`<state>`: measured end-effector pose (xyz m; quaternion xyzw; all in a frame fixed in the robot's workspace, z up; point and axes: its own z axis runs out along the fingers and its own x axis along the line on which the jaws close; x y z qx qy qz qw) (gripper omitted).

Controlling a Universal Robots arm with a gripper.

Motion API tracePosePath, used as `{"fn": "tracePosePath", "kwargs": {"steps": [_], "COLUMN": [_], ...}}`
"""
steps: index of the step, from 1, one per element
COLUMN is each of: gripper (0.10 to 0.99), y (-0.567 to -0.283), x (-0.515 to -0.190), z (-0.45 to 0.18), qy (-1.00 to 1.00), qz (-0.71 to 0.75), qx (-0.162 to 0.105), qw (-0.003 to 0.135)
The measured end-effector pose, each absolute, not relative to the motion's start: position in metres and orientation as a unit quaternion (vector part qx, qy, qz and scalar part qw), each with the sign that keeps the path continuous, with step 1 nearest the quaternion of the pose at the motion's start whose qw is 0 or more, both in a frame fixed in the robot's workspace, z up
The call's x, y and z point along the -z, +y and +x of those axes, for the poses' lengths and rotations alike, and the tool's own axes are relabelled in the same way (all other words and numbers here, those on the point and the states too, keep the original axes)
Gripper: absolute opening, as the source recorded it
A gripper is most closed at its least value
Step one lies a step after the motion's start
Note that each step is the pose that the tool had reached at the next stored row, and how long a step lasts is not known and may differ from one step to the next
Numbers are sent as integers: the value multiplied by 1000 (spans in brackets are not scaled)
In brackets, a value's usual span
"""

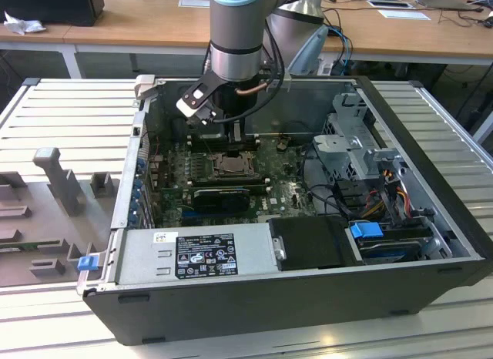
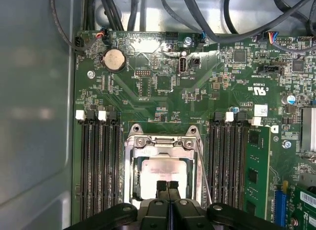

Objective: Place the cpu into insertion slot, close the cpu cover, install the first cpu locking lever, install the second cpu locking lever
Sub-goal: 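Install the first cpu locking lever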

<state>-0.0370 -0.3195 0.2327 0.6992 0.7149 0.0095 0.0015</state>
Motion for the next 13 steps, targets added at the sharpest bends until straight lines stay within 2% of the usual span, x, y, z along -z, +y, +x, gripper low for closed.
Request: {"fn": "tracePosePath", "kwargs": {"steps": [13], "gripper": [106], "y": [-319], "x": [-256], "z": [-37], "qy": [715], "qz": [699], "qx": [-10], "qw": [2]}}
